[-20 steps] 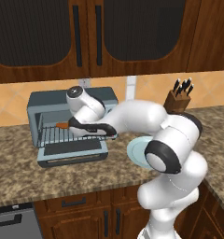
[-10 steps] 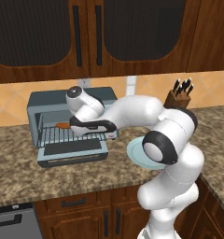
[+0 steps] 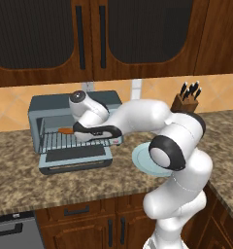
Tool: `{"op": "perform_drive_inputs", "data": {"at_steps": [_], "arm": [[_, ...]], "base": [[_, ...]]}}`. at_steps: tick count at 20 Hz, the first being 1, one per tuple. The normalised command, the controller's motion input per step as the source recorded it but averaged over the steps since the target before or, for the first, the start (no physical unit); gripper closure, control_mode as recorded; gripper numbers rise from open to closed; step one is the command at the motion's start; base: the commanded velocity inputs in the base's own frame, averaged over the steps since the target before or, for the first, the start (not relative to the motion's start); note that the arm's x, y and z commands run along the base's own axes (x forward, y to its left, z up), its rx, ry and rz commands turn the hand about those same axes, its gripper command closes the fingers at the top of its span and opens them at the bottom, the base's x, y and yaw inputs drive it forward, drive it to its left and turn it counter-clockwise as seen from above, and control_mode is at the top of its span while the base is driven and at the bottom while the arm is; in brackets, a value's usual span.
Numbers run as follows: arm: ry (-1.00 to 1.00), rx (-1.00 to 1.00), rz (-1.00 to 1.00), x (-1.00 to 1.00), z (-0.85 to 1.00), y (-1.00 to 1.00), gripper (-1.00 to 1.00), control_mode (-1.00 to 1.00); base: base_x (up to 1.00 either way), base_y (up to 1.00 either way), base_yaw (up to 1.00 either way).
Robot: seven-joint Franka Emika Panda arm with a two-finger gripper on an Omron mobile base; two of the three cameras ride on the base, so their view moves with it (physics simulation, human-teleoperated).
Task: Pick up the kebab skewer and baguette bread, and place them inside the toaster oven. Close the toaster oven door and start by setting the timer.
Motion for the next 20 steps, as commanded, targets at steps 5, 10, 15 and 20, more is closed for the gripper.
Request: {"op": "perform_drive_inputs", "data": {"at_steps": [5,10,15,20], "arm": [[0.0,0.0,0.0,-0.01,0.0,0.0,-1.0,-1.0],[0.0,0.0,0.0,-0.26,0.0,0.01,-1.0,-1.0],[0.0,0.04,0.0,-0.58,0.14,0.0,-1.0,-1.0],[0.0,0.2,-0.13,-0.3,0.42,-0.01,-1.0,-1.0]], "base": [[0.0,0.0,0.0],[0.0,0.0,0.0],[0.0,0.0,0.0],[0.0,0.0,0.0]]}}
